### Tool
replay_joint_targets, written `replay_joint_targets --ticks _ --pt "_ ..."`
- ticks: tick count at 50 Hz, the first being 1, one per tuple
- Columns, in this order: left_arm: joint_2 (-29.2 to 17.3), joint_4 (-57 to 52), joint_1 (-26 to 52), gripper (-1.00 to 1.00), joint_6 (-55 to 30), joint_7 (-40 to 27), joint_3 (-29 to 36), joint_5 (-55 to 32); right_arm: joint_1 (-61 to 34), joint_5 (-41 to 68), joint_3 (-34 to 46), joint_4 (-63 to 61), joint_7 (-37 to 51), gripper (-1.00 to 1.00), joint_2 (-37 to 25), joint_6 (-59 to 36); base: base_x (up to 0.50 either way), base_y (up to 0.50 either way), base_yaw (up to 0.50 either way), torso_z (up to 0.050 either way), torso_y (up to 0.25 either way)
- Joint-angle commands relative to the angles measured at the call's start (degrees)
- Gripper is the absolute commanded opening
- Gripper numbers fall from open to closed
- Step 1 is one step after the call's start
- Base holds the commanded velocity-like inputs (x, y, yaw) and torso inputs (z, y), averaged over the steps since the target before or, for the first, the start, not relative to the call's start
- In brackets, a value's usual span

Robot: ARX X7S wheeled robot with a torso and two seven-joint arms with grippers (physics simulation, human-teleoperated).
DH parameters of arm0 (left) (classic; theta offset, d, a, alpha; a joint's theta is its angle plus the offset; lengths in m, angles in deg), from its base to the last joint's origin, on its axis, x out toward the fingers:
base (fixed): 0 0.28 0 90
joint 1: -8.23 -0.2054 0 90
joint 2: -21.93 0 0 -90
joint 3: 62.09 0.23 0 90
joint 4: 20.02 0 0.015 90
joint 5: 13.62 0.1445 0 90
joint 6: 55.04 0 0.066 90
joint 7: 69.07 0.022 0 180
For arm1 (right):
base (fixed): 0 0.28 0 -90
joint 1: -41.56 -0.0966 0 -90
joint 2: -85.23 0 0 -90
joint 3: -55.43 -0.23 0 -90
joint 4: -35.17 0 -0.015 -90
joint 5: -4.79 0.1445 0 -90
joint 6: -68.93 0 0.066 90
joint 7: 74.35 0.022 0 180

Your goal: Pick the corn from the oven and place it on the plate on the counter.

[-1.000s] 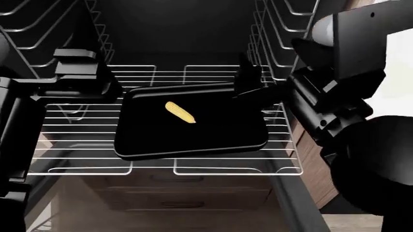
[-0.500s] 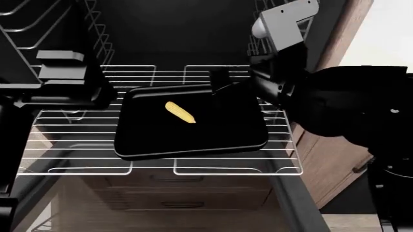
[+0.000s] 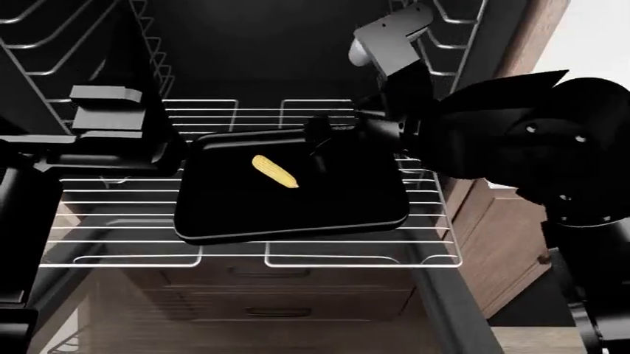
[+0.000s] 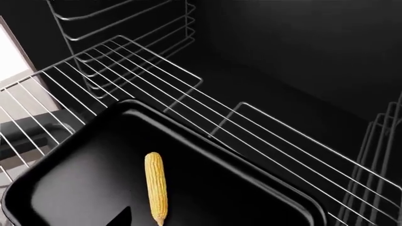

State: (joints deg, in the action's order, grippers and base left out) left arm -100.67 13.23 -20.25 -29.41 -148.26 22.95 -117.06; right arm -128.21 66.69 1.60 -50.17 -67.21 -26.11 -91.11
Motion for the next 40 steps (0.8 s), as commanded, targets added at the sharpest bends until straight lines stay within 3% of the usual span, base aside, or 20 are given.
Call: replay_joint_targets --ticks 1,15,21,24,28,40 --pt "0.67 -0.13 -0.04 1.00 0.14 0.06 0.77 0.44 0.31 -1.38 2.93 4.39 -1.68 1.00 2.12 0.01 0.00 0.00 0.00 0.000 0.000" --pt "0.35 -0.37 -0.60 1.00 0.52 0.25 0.67 0.47 1.12 -0.86 0.94 7.33 -0.07 1.00 4.10 2.15 0.00 0.00 0.00 0.000 0.000" --pt "-0.04 -0.43 -0.09 1.00 0.92 -0.48 0.98 -0.23 -0.93 -4.18 4.09 13.06 -4.40 1.00 5.47 4.64 0.00 0.00 0.00 0.000 0.000" --pt "-0.57 -0.57 -0.01 1.00 1.20 -0.88 0.87 -0.78 -3.61 -5.37 6.70 18.57 -4.40 1.00 7.31 1.05 0.00 0.00 0.00 0.000 0.000" --pt "-0.52 -0.69 -0.25 1.00 1.29 -0.92 0.85 -0.67 -5.31 -7.23 10.49 19.59 -4.85 1.00 8.18 -1.06 0.00 0.00 0.00 0.000 0.000" --pt "0.10 -0.78 -0.68 1.00 1.30 -0.45 1.06 0.09 -7.56 -8.01 11.54 19.50 -6.19 1.00 8.70 0.14 0.00 0.00 0.00 0.000 0.000"
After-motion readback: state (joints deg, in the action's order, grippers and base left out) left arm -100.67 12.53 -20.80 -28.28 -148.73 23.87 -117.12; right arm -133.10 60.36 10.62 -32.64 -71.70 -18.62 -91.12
